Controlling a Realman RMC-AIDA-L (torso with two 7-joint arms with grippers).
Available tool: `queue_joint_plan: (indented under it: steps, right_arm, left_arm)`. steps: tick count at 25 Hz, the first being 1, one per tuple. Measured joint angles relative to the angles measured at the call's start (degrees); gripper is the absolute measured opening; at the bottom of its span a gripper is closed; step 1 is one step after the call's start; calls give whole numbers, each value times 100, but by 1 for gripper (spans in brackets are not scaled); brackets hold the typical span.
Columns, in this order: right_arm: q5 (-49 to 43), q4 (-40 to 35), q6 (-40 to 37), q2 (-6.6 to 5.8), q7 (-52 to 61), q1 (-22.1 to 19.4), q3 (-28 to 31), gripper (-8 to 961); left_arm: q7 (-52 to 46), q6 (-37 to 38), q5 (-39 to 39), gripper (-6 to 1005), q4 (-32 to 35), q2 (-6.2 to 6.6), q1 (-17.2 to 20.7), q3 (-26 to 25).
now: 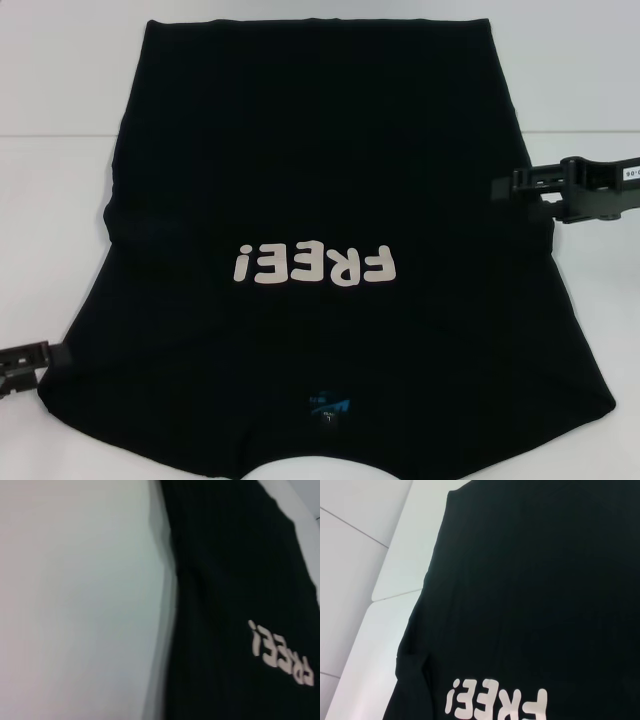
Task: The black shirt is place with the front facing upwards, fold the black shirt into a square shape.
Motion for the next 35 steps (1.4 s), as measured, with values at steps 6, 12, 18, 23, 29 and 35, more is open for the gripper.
queue_joint_plan:
  steps: [6, 12, 18, 23, 29, 35]
  right_arm:
    - [8, -10, -36, 4, -1, -15, 12, 885]
    - [20, 7, -48, 11, -1, -27, 12, 885]
    - [28, 0, -49, 8, -1, -62, 13, 883]
    - [28, 0, -49, 5, -1, -99, 13, 882]
    - [28, 11, -55, 4, -1, -102, 12, 881]
    - [27, 14, -66, 3, -1, -100, 12, 879]
  left_arm:
    - [103, -107, 68, 825, 5, -23, -8, -9]
    - [112, -160, 82, 826, -4, -30, -5, 68]
    - [172, -207, 81, 826, 29, -91, -2, 53]
    - [172, -229, 48, 825, 56, -91, 20, 19]
    - [172, -305, 70, 825, 51, -87, 8, 11]
    - [177, -359, 79, 826, 18, -93, -4, 66]
